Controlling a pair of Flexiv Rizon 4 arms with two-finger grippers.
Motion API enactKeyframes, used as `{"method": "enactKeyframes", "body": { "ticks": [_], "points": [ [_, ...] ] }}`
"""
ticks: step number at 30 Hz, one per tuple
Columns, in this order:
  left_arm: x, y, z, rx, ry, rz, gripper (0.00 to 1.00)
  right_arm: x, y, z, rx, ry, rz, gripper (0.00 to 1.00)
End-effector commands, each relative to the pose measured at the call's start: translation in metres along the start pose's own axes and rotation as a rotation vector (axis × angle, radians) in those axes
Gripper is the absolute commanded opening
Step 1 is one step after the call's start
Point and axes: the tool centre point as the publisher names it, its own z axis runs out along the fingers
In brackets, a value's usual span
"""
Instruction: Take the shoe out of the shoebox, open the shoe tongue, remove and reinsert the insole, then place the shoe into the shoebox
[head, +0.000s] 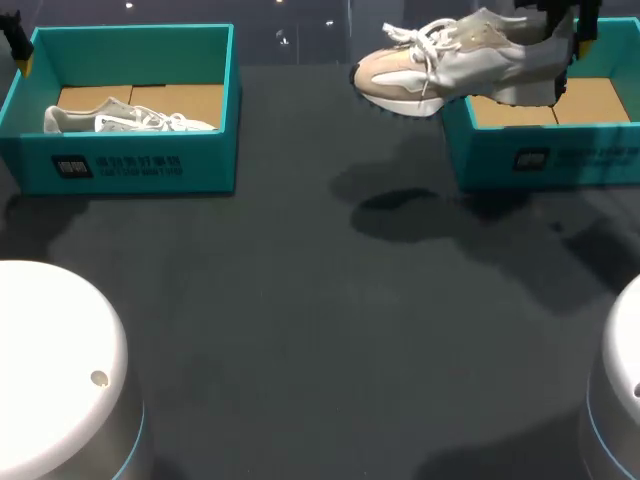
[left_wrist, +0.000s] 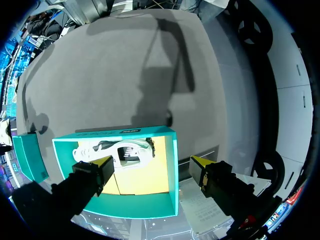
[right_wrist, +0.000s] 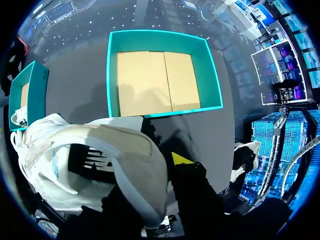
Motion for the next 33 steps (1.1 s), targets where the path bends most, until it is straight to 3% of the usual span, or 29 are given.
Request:
{"method": "enactKeyframes", "body": {
  "ticks": [1, 13, 23, 33],
  "points": [
    [0.000, -0.002, 0.000, -0.003, 0.002, 0.001, 1.00, 0.013, -0.039, -0.005, -0.121, -0.012, 0.007, 0.00],
    [0.000, -0.002, 0.000, -0.003, 0.002, 0.001, 1.00, 0.060, -0.112, -0.004, -0.120, -0.049, 0.016, 0.00],
    [0.000, -0.002, 0.000, -0.003, 0.002, 0.001, 1.00, 0.097, -0.172, 0.017, -0.146, -0.040, 0.063, 0.00],
    [0.000, -0.002, 0.000, -0.003, 0.002, 0.001, 1.00, 0.131, -0.208, 0.044, -0.125, -0.027, 0.053, 0.00]
  ]
}}
